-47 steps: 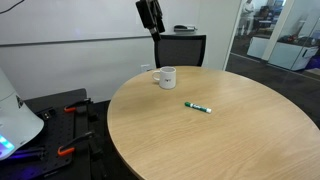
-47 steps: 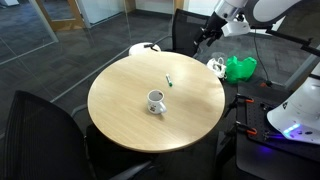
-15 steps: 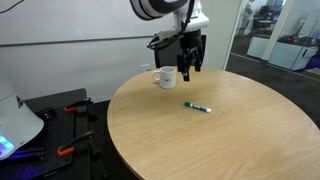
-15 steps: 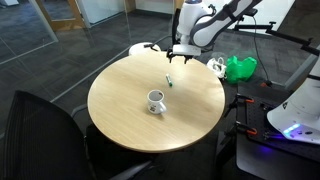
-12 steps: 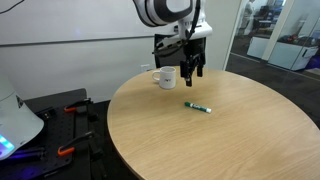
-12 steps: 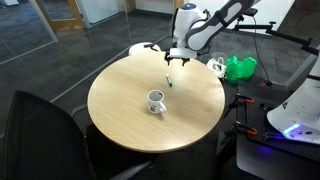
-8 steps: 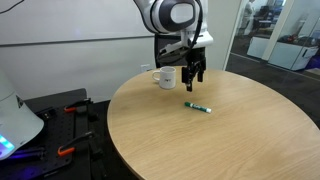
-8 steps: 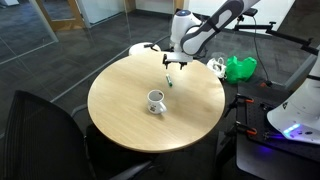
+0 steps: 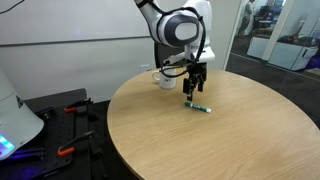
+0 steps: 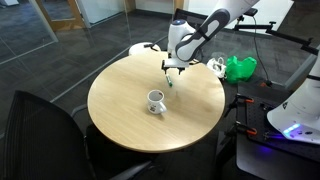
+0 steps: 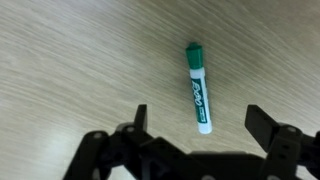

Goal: Put the marker in the mug cup

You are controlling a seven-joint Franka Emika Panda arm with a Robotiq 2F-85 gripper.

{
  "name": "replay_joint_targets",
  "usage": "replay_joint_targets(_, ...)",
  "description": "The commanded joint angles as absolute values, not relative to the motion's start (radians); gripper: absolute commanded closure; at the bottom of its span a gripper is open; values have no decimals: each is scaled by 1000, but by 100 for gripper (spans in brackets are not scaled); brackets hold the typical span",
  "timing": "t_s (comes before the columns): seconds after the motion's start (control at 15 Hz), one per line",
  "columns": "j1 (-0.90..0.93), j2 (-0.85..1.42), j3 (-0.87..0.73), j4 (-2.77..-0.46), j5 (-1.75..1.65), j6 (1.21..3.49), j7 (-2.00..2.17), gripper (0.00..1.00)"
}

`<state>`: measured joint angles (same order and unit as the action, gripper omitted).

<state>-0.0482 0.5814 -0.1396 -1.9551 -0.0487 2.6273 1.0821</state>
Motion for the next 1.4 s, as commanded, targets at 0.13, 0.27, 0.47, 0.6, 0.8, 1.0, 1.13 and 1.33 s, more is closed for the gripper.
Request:
replay_joint_targets(0.13,-34,658,-172,-1880,-7,2603,1045,0)
replay_joint_targets(0.27,-30,679,-179,-1865,-9,2600,1047,0)
replay_joint_targets(0.47,-27,706,-183,-1844,-9,2594,1046,0)
replay_joint_targets(0.6,-25,721,-185,-1831,-10,2590,1046,0)
replay_joint_targets(0.8,-23,738,-187,-1816,-10,2584,1044,0)
replay_joint_targets(1.0,-22,751,-186,-1803,-10,2577,1042,25)
replay_joint_targets(1.13,-21,756,-186,-1798,-10,2574,1041,31)
replay_joint_targets(1.33,-20,764,-186,-1788,-11,2571,1040,54)
